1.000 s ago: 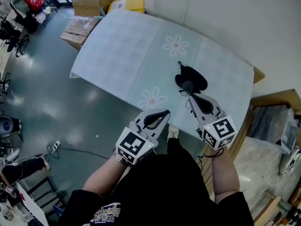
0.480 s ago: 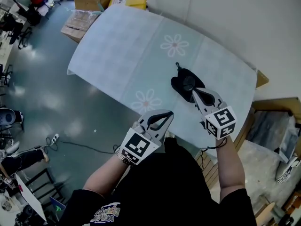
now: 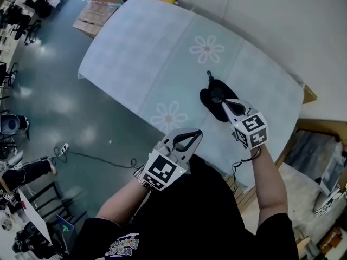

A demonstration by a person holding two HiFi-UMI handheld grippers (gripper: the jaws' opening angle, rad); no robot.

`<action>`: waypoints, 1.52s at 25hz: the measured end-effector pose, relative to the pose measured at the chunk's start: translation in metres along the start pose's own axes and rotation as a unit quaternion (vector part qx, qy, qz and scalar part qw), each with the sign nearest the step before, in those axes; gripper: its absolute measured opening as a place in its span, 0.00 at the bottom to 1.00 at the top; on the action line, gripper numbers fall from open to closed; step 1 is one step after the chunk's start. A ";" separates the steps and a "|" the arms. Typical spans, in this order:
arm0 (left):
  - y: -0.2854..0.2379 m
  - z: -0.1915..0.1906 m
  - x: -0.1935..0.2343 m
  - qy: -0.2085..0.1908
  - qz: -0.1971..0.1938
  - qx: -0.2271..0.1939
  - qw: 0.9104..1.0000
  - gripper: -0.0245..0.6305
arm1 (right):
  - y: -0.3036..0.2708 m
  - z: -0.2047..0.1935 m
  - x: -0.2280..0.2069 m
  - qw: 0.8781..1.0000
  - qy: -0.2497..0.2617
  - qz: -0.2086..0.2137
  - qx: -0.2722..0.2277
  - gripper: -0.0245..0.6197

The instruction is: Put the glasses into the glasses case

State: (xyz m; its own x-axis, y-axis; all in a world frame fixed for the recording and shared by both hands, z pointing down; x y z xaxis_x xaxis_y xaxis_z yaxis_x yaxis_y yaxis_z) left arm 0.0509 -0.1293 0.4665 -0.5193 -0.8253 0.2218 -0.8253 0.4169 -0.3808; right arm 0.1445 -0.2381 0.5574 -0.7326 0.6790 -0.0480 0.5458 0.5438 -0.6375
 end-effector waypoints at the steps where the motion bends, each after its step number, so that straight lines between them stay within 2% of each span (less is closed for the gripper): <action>1: -0.001 -0.001 0.001 0.002 0.001 0.002 1.000 0.08 | -0.005 -0.004 -0.001 1.000 0.001 0.002 0.009 0.07; 10: 0.002 -0.009 0.012 0.020 0.015 0.008 1.000 0.08 | -0.037 -0.030 -0.003 0.996 -0.002 0.014 0.085 0.07; 19: 0.007 -0.011 0.016 0.033 0.023 0.010 0.999 0.08 | -0.053 -0.048 0.001 0.987 0.009 0.024 0.156 0.08; 38: 0.022 -0.014 0.018 0.038 0.041 0.006 0.998 0.08 | -0.064 -0.056 0.007 0.977 0.015 0.034 0.209 0.08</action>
State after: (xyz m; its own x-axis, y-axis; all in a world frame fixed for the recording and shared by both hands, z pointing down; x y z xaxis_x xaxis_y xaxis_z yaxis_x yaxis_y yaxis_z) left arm 0.0205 -0.1299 0.4752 -0.6006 -0.7573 0.2565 -0.7769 0.4769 -0.4110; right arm 0.1274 -0.2405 0.6411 -0.6845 0.7242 -0.0833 0.3746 0.2514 -0.8925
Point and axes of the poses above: the fingertips, and each gripper's own axes: y backward along the fingers, x to its left, z out of its top, the point moved 2 cm from there along y, backward along the fingers, and after that the axes turned 8 degrees about -z, right-handed, at the moved point
